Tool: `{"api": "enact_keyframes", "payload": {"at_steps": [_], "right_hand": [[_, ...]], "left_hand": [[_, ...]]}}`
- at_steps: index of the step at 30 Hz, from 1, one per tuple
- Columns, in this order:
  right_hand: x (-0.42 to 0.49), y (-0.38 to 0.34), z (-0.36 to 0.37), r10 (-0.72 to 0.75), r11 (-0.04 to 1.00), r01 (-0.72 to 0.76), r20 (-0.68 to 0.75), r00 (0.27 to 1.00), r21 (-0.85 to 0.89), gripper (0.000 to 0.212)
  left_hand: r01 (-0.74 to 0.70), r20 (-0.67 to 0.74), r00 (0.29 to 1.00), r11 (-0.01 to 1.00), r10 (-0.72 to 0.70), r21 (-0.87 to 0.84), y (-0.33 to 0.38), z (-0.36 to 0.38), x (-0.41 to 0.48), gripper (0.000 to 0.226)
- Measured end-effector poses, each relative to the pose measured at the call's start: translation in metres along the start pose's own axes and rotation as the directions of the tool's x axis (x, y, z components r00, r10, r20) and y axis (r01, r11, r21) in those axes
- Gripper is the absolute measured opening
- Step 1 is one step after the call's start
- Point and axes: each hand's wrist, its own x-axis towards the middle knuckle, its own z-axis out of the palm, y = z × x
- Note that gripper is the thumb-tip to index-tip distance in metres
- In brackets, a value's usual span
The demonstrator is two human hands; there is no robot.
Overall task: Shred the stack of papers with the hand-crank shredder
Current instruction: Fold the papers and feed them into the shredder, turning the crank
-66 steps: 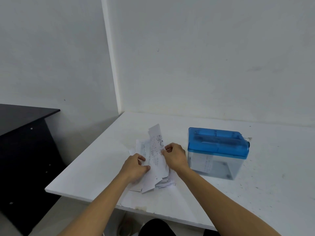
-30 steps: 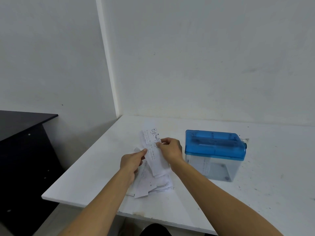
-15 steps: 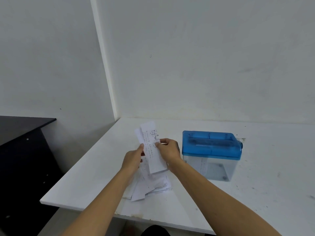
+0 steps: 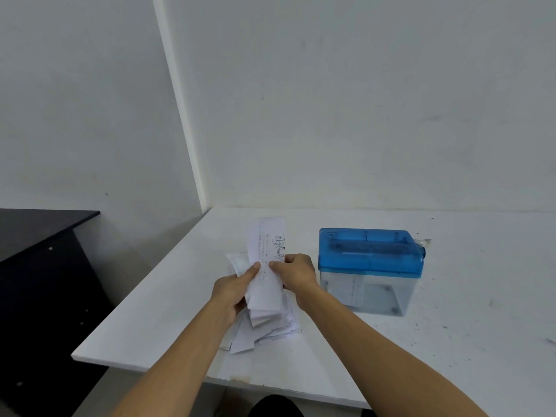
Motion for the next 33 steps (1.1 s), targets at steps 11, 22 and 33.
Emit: {"api": "enact_keyframes", "payload": {"at_steps": [11, 22, 33], "right_hand": [[-0.008, -0.011, -0.005, -0.063, 0.996, 0.064, -0.025, 0.998, 0.057, 0.010], [-0.016, -0.026, 0.007, -0.100, 0.989, 0.099, 0.005, 0.995, 0.110, 0.038], [-0.042, -0.089, -0.044, -0.398, 0.917, 0.398, 0.031, 0.917, 0.009, 0.032]], "left_hand": [[-0.068, -0.139, 0.971, 0.787, 0.192, 0.613, -0.007, -0.013, 0.005, 0.029], [-0.296, -0.044, 0.953, 0.952, 0.299, 0.074, 0.028, 0.004, -0.022, 0.023], [-0.482, 0.189, 0.873, 0.855, 0.450, 0.190, 0.088, 0.048, -0.053, 0.024]]}}
